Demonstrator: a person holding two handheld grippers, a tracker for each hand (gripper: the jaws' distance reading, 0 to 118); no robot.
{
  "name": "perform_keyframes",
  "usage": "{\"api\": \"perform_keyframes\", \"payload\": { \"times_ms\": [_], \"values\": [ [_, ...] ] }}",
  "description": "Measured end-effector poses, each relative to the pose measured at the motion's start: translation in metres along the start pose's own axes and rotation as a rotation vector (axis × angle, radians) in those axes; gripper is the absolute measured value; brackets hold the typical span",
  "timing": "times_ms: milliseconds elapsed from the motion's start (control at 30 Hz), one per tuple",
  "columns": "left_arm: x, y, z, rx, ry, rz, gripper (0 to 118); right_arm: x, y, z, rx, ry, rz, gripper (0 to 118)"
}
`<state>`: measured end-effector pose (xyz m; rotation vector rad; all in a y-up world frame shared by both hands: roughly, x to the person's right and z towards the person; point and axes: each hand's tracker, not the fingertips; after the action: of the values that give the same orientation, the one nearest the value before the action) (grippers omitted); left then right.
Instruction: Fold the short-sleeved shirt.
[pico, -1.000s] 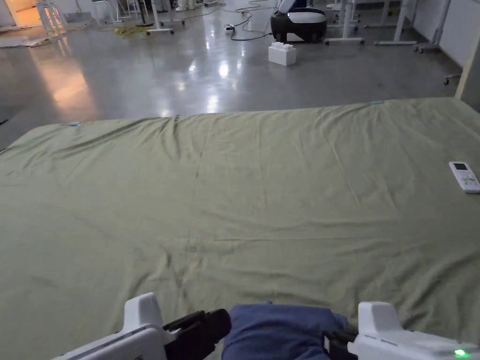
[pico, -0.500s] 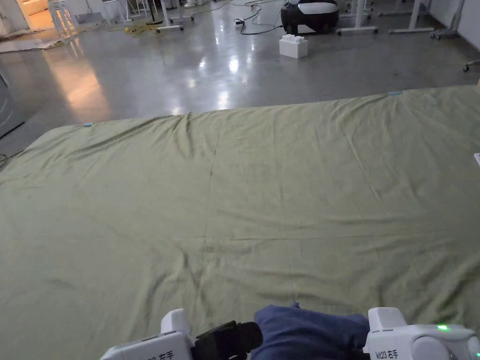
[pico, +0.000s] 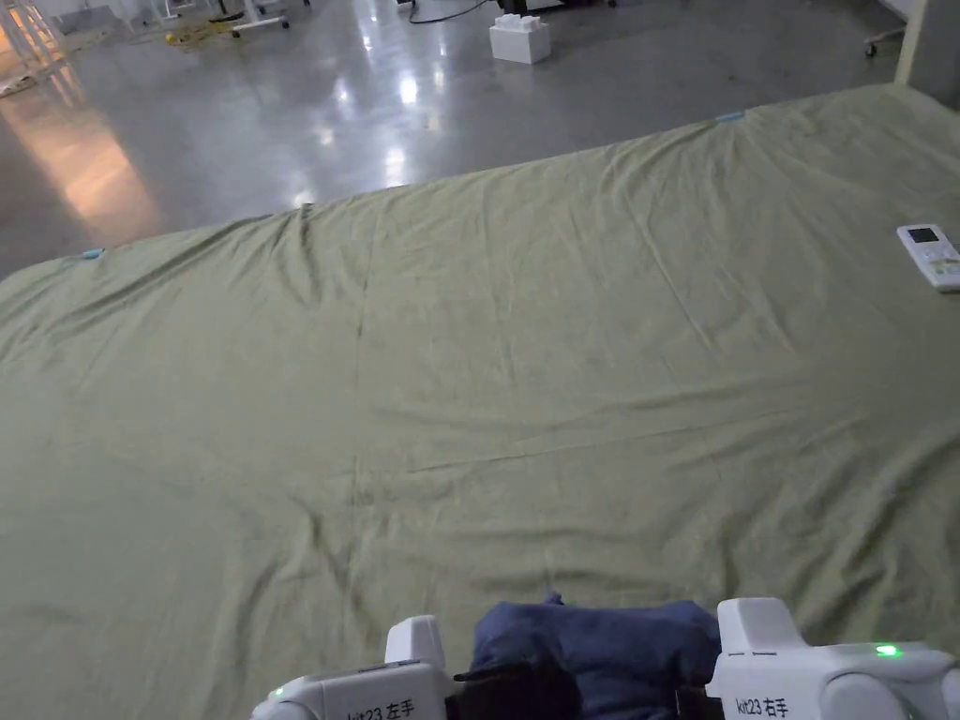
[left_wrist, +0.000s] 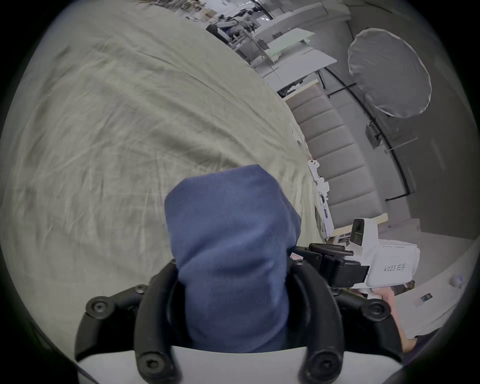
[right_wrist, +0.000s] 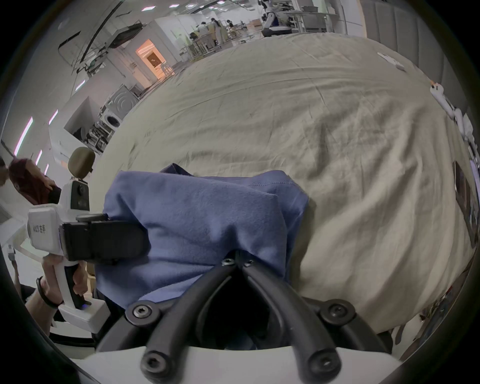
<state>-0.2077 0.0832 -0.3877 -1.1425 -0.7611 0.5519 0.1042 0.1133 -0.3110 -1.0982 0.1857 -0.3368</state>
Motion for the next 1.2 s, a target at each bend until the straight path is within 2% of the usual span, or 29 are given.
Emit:
{"api": "perform_keyframes", "payload": {
  "times_ms": [67,267,333,400,467,600,733,800,900,967,1033,1133,1167,1200],
  "values": [
    [0.001,-0.001,-0.002,-0.002,-0.002,0.024,37,0.0,-0.001,0.001,0.004,0.003,-0.001,0],
    [0.017,0.005,0.004,-0.005,0.072,0.026,35,-0.019,-0.008,0.017,0.087,-0.032,0.015,0],
    [0.025,0.011,0.035,0.052,0.047,0.022,32,-0.031,-0.012,0.038,0.184,0.035,0.021,0],
    [0.025,0.015,0.081,0.114,0.02,0.01,32,-0.043,-0.015,0.061,0.238,0.12,-0.015,0],
    [0.016,0.022,0.138,0.172,0.075,-0.041,32,-0.054,-0.02,0.08,0.275,0.191,-0.011,0],
    [-0.042,0.043,0.254,0.22,0.256,-0.011,32,-0.077,-0.031,0.1,0.34,0.181,0.05,0],
    [-0.11,0.061,0.33,0.207,0.457,0.078,32,-0.087,-0.04,0.099,0.334,0.183,0.071,0],
    [-0.145,0.069,0.346,0.218,0.491,0.155,32,-0.087,-0.042,0.094,0.323,0.182,0.075,0],
    [-0.194,0.077,0.344,0.226,0.499,0.149,32,-0.085,-0.046,0.084,0.314,0.133,0.112,0],
    [-0.208,0.075,0.329,0.193,0.541,0.252,33,-0.083,-0.047,0.079,0.27,0.111,0.131,0],
    [-0.217,0.073,0.317,0.18,0.572,0.235,35,-0.076,-0.05,0.077,0.262,0.113,0.12,0],
    [-0.223,0.071,0.313,0.223,0.72,0.148,77,-0.07,-0.055,0.078,0.247,0.083,0.115,0],
    [-0.221,0.07,0.316,0.239,0.764,0.147,82,-0.068,-0.057,0.08,0.249,0.078,0.118,0],
    [-0.217,0.069,0.324,0.244,0.771,0.157,82,-0.066,-0.058,0.083,0.251,0.074,0.122,0]
  ]
}}
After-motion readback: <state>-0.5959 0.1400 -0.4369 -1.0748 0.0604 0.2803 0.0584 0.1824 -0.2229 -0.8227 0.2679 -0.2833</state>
